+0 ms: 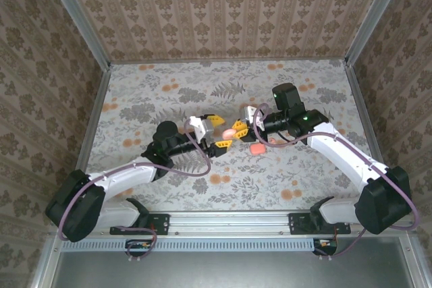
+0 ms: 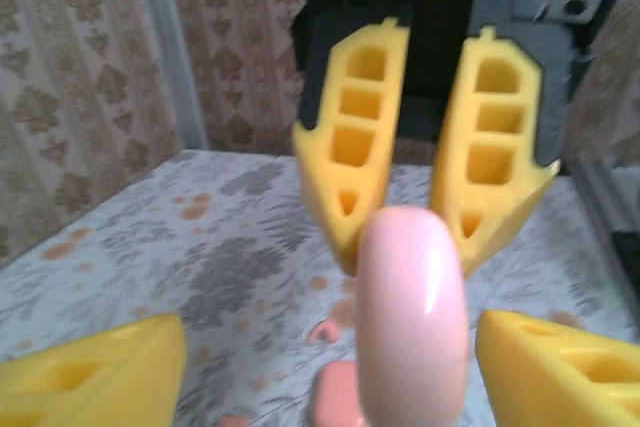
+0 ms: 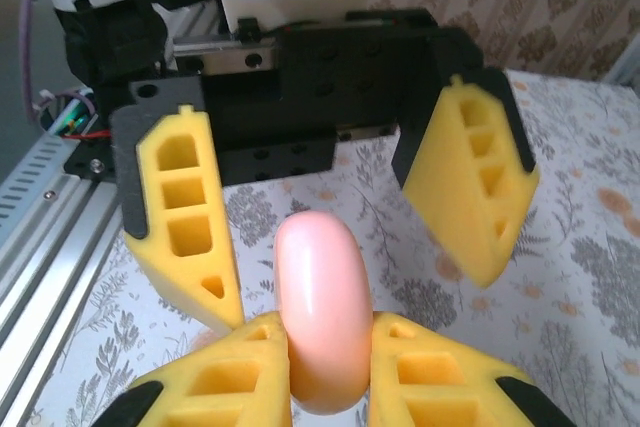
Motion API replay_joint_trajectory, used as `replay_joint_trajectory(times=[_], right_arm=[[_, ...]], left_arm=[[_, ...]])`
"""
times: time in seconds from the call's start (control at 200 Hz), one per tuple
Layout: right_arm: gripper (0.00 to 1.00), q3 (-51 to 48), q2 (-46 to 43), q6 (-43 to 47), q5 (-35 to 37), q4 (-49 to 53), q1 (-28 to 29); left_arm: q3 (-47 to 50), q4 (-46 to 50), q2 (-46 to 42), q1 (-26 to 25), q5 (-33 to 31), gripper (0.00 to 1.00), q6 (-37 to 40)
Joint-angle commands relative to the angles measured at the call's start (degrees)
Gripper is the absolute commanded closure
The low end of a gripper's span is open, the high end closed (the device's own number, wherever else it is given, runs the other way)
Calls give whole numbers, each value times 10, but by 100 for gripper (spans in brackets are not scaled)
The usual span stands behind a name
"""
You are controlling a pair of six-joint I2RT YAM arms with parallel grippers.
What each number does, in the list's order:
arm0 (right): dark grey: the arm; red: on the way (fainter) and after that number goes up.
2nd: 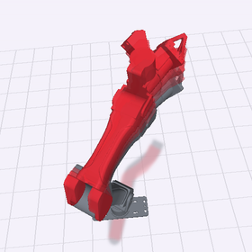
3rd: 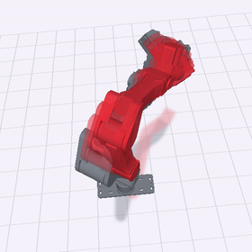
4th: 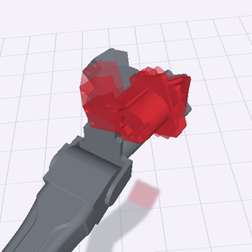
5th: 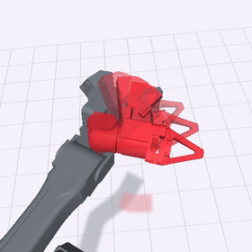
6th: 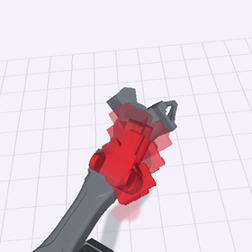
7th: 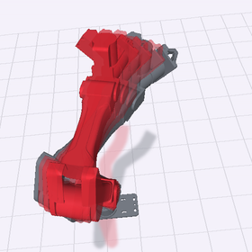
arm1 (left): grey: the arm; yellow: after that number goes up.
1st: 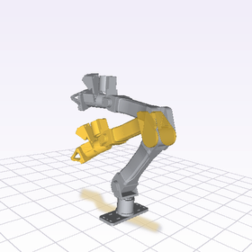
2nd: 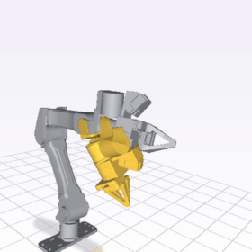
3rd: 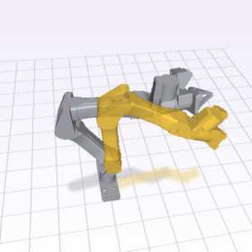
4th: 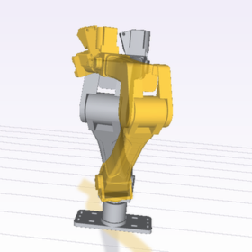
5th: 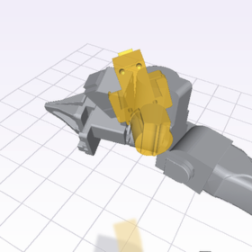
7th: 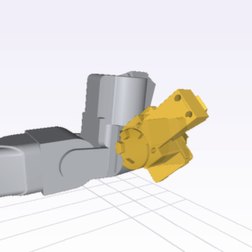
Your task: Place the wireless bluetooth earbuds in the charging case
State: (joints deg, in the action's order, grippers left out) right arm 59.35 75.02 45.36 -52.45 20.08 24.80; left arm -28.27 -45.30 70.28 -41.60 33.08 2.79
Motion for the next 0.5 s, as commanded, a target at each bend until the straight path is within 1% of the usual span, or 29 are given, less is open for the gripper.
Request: replay_joint_trajectory(times=[0.0, 0.065, 0.17, 0.265, 0.33, 0.44, 0.495], right_arm=[[81, 15, 2, -23, 55, 23, 1], [81, 16, 7, -38, 73, 31, 0], [80, 17, 13, -61, 81, 38, 4], [81, 13, 16, -86, 104, 35, 14], [81, 9, 18, -111, 118, 30, 18], [81, 6, 29, -168, 136, 17, 20], [81, 9, 39, -198, 144, 12, 23]], left_arm=[[-3, 26, -32, -2, -68, 13, -1], [-1, 52, -46, -2, -100, 10, -1], [-5, 117, -68, -1, -162, 6, -8], [-13, 173, -85, -1, -219, 1, -36], [-18, 208, -95, 1, -249, 0, -58], [-4, 219, -114, 6, -283, 0, -91], [9, 214, -127, 7, -312, 0, -113]])
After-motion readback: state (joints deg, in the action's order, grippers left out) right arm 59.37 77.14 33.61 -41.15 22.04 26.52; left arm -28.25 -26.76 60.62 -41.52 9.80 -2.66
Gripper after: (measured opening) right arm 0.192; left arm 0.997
